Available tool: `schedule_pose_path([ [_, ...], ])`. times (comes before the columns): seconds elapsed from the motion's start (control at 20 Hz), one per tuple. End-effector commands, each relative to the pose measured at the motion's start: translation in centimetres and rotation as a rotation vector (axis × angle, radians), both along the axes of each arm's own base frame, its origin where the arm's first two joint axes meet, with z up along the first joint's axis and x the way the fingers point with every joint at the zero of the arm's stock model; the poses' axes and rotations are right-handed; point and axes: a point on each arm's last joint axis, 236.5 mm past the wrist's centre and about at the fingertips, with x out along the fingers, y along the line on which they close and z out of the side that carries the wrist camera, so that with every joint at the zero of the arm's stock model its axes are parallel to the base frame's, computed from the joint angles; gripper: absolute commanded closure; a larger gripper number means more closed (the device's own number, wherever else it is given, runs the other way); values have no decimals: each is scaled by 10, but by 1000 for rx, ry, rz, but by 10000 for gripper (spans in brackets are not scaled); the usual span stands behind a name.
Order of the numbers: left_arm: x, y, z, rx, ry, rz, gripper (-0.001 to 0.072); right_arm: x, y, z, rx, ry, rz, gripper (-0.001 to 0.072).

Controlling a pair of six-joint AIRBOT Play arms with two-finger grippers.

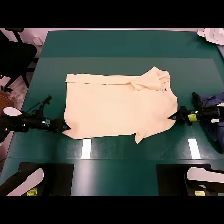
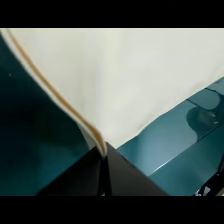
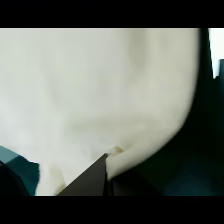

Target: Fold the shirts.

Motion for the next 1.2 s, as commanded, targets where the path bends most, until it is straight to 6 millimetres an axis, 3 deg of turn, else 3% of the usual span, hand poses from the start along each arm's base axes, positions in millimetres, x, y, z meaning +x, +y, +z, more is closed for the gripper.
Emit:
schedule_pose_path([
  [0.0,23,-21,55,-151,-105,-20,688,26,17,58,101,-188,-51,692],
  [0.15,51,-26,121,-196,-256,-74,688,38,23,126,88,-398,-69,692],
  [0.3,74,-24,206,-165,-486,-109,689,42,23,211,2,-642,-66,692],
  [0.45,73,-20,298,-62,-790,-60,688,34,15,298,-119,-859,-102,692],
  [0.65,24,-9,384,208,-1115,-37,688,6,19,380,-252,-1076,-120,692],
  [0.95,-65,36,498,645,-1570,215,686,-65,55,476,-514,-1413,-100,692],
  [1.05,-99,38,530,722,-1692,267,686,-88,61,506,-624,-1536,-129,692],
  [1.15,-120,29,548,717,-1755,268,686,-113,69,536,-713,-1668,-163,691],
])
